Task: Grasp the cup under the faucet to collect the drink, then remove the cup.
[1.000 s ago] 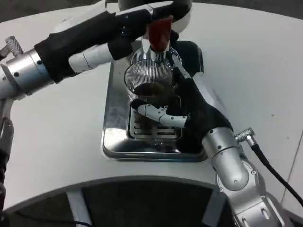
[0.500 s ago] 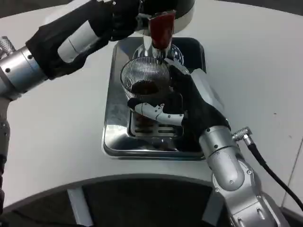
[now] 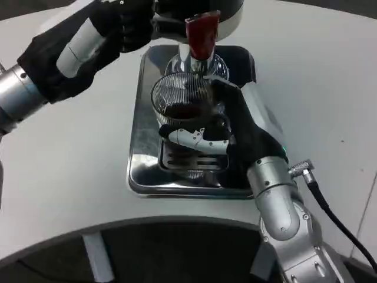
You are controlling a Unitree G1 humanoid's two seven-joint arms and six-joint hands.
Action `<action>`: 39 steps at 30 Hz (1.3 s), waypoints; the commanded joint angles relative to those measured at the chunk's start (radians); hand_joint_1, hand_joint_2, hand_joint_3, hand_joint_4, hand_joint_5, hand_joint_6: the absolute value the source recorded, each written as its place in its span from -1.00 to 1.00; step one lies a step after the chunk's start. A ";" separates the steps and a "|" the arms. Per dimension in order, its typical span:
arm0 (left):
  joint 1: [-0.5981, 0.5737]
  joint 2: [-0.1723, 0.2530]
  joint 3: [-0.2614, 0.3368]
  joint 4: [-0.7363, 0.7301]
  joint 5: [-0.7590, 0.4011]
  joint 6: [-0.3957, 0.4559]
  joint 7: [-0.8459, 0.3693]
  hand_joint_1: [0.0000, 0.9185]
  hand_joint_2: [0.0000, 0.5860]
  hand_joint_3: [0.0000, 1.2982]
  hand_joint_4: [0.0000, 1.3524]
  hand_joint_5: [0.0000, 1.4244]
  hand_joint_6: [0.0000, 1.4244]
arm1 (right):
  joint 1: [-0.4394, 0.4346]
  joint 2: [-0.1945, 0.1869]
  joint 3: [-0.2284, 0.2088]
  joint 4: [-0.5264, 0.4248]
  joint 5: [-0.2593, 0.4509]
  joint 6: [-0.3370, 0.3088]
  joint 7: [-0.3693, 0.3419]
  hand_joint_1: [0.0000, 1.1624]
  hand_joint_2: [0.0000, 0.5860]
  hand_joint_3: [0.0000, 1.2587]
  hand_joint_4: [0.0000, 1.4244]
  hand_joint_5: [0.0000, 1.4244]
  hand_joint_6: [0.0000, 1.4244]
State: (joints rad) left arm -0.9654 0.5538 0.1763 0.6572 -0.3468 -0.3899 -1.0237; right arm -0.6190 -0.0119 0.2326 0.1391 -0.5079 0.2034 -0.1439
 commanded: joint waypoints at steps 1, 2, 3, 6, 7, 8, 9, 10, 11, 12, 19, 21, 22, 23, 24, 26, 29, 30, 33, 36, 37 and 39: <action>0.032 0.018 0.021 -0.026 -0.009 0.034 0.013 -1.00 -0.86 -0.75 -0.80 -0.62 -0.74 | 0.019 0.014 0.001 -0.031 -0.006 -0.001 -0.029 0.42 -0.34 -0.23 -0.22 -0.40 -0.67; 0.034 0.019 0.026 -0.031 -0.011 0.039 0.017 -1.00 -0.86 -0.75 -0.80 -0.62 -0.74 | 0.020 0.014 0.001 -0.032 -0.007 -0.002 -0.031 0.44 -0.33 -0.21 -0.21 -0.38 -0.63; 0.036 0.019 0.029 -0.035 -0.012 0.043 0.019 -1.00 -0.86 -0.75 -0.80 -0.62 -0.73 | 0.021 0.014 0.000 -0.035 -0.008 -0.001 -0.033 0.44 -0.33 -0.20 -0.19 -0.37 -0.63; 0.042 0.020 0.040 -0.051 -0.017 0.060 0.027 -1.00 -0.86 -0.75 -0.80 -0.61 -0.73 | 0.027 0.014 -0.003 -0.045 -0.014 0.001 -0.041 0.44 -0.33 -0.13 -0.13 -0.27 -0.51; 0.044 0.020 0.044 -0.057 -0.019 0.065 0.028 -1.00 -0.86 -0.75 -0.80 -0.61 -0.73 | 0.029 0.014 -0.003 -0.049 -0.016 0.002 -0.044 0.44 -0.33 -0.11 -0.10 -0.26 -0.48; 0.047 0.021 0.049 -0.069 -0.022 0.073 0.029 -1.00 -0.86 -0.74 -0.80 -0.61 -0.73 | 0.031 0.014 -0.003 -0.051 -0.017 0.003 -0.046 0.44 -0.33 -0.09 -0.09 -0.24 -0.45; 0.049 0.021 0.052 -0.078 -0.024 0.078 0.030 -1.00 -0.86 -0.74 -0.80 -0.61 -0.73 | 0.034 0.015 -0.003 -0.055 -0.019 0.003 -0.053 0.45 -0.32 -0.07 -0.07 -0.22 -0.43; 0.052 0.020 0.056 -0.088 -0.026 0.086 0.031 -1.00 -0.86 -0.74 -0.80 -0.61 -0.73 | 0.037 0.016 -0.002 -0.058 -0.022 0.002 -0.060 0.46 -0.29 -0.05 -0.06 -0.21 -0.41; 0.055 0.021 0.059 -0.097 -0.029 0.092 0.033 -1.00 -0.86 -0.74 -0.80 -0.60 -0.73 | 0.040 0.016 -0.002 -0.059 -0.024 0.002 -0.066 0.47 -0.29 -0.03 -0.04 -0.18 -0.37; 0.057 0.021 0.061 -0.104 -0.030 0.097 0.034 -1.00 -0.86 -0.74 -0.80 -0.60 -0.72 | 0.042 0.016 -0.001 -0.061 -0.026 0.003 -0.071 0.47 -0.29 -0.02 -0.03 -0.17 -0.36; 0.085 0.032 0.070 -0.161 -0.049 0.141 0.039 -1.00 -0.86 -0.73 -0.79 -0.60 -0.70 | 0.063 0.018 0.003 -0.085 -0.046 0.012 -0.094 0.59 -0.42 0.26 0.27 0.26 0.31; 0.102 0.036 0.074 -0.185 -0.056 0.158 0.039 -1.00 -0.86 -0.73 -0.79 -0.60 -0.70 | 0.071 0.018 0.003 -0.095 -0.051 0.014 -0.098 0.59 -0.42 0.29 0.31 0.30 0.38; 0.114 0.039 0.077 -0.201 -0.060 0.169 0.038 -1.00 -0.86 -0.73 -0.79 -0.60 -0.70 | 0.074 0.018 0.003 -0.098 -0.053 0.015 -0.101 0.59 -0.42 0.31 0.31 0.32 0.39; 0.121 0.041 0.080 -0.213 -0.063 0.177 0.039 -1.00 -0.86 -0.73 -0.79 -0.60 -0.70 | 0.078 0.019 0.003 -0.102 -0.056 0.014 -0.105 0.60 -0.44 0.33 0.34 0.34 0.43; 0.131 0.043 0.083 -0.227 -0.066 0.187 0.039 -1.00 -0.86 -0.73 -0.79 -0.60 -0.70 | 0.082 0.020 0.003 -0.106 -0.059 0.013 -0.109 0.60 -0.46 0.34 0.36 0.36 0.44; 0.162 0.052 0.094 -0.268 -0.074 0.212 0.041 -1.00 -0.86 -0.73 -0.80 -0.60 -0.70 | 0.089 0.021 0.004 -0.112 -0.065 0.010 -0.117 0.60 -0.47 0.37 0.37 0.39 0.47; 0.207 0.066 0.112 -0.323 -0.087 0.250 0.051 -1.00 -0.86 -0.73 -0.80 -0.60 -0.70 | 0.100 0.022 0.005 -0.121 -0.069 0.006 -0.130 0.61 -0.49 0.40 0.41 0.43 0.53; 0.222 0.071 0.118 -0.340 -0.092 0.262 0.056 -1.00 -0.86 -0.73 -0.80 -0.60 -0.70 | 0.103 0.023 0.005 -0.124 -0.070 0.004 -0.134 0.62 -0.49 0.41 0.43 0.44 0.55; 0.286 0.091 0.148 -0.415 -0.111 0.305 0.075 -1.00 -0.86 -0.73 -0.80 -0.60 -0.70 | 0.114 0.024 0.005 -0.133 -0.070 0.000 -0.146 0.64 -0.52 0.46 0.47 0.49 0.61; 0.332 0.106 0.173 -0.470 -0.125 0.337 0.093 -1.00 -0.86 -0.73 -0.80 -0.60 -0.70 | 0.122 0.025 0.006 -0.142 -0.072 -0.002 -0.155 0.66 -0.57 0.50 0.50 0.52 0.68; 0.354 0.114 0.186 -0.489 -0.129 0.347 0.100 -1.00 -0.86 -0.73 -0.80 -0.60 -0.70 | 0.124 0.025 0.006 -0.143 -0.072 -0.003 -0.157 0.67 -0.57 0.52 0.50 0.53 0.68; 0.384 0.126 0.202 -0.515 -0.136 0.361 0.113 -1.00 -0.86 -0.73 -0.80 -0.60 -0.70 | 0.131 0.025 0.007 -0.149 -0.074 -0.004 -0.159 0.69 -0.59 0.55 0.53 0.55 0.71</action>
State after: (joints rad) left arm -0.6302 0.6544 0.3503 0.1814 -0.4652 -0.0519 -0.9263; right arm -0.5011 0.0014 0.2367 0.0270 -0.5770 0.2220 -0.2792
